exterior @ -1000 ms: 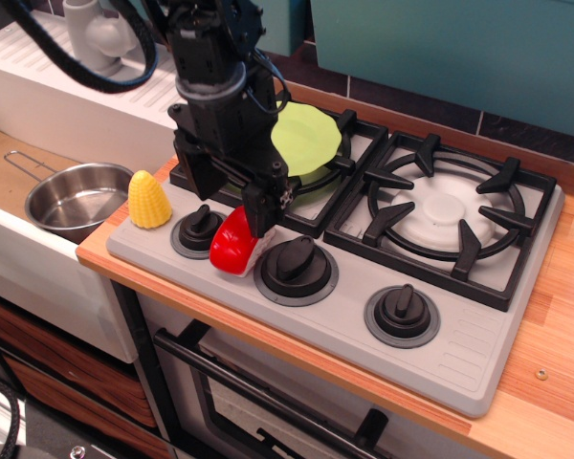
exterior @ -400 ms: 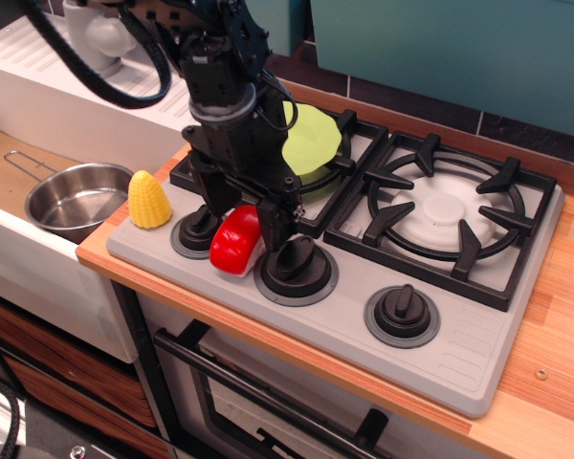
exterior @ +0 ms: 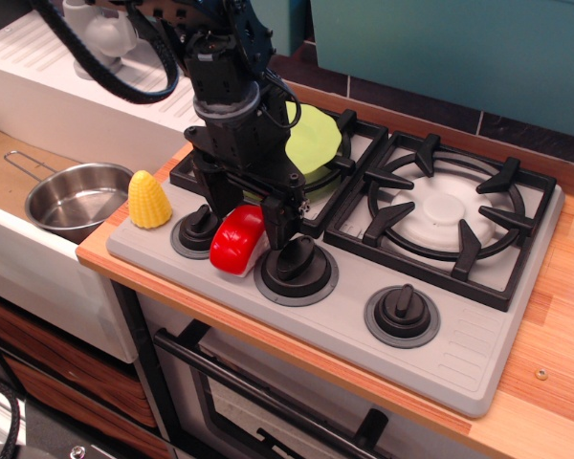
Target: End effector reaching salmon
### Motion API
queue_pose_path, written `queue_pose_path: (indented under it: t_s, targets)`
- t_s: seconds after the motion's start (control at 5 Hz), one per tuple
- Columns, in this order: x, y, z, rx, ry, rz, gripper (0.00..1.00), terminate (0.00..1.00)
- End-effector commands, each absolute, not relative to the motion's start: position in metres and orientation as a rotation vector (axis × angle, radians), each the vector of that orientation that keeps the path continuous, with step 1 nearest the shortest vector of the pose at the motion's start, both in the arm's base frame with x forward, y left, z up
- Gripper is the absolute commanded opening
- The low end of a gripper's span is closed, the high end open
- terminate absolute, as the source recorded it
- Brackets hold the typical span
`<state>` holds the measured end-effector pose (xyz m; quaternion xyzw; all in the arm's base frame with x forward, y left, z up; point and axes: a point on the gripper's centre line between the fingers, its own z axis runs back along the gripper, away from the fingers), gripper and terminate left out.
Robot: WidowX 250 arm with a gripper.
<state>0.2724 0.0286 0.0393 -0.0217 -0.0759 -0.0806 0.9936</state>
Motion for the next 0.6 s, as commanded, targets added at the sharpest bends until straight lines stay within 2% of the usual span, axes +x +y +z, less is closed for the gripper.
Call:
queue_pose_path:
  t_s: [0.0,0.2,0.4]
  targets:
    - [0.2661,0.0323,0.0456,0.011,-0.158,-0.12,1.0,0.0]
    - [0.2573,0.0378,0.0373,0.013,-0.173,-0.143,1.0,0.0]
    - [0.2569,0.0343,0.0379,0.004,-0.166,-0.127,1.0,1.0]
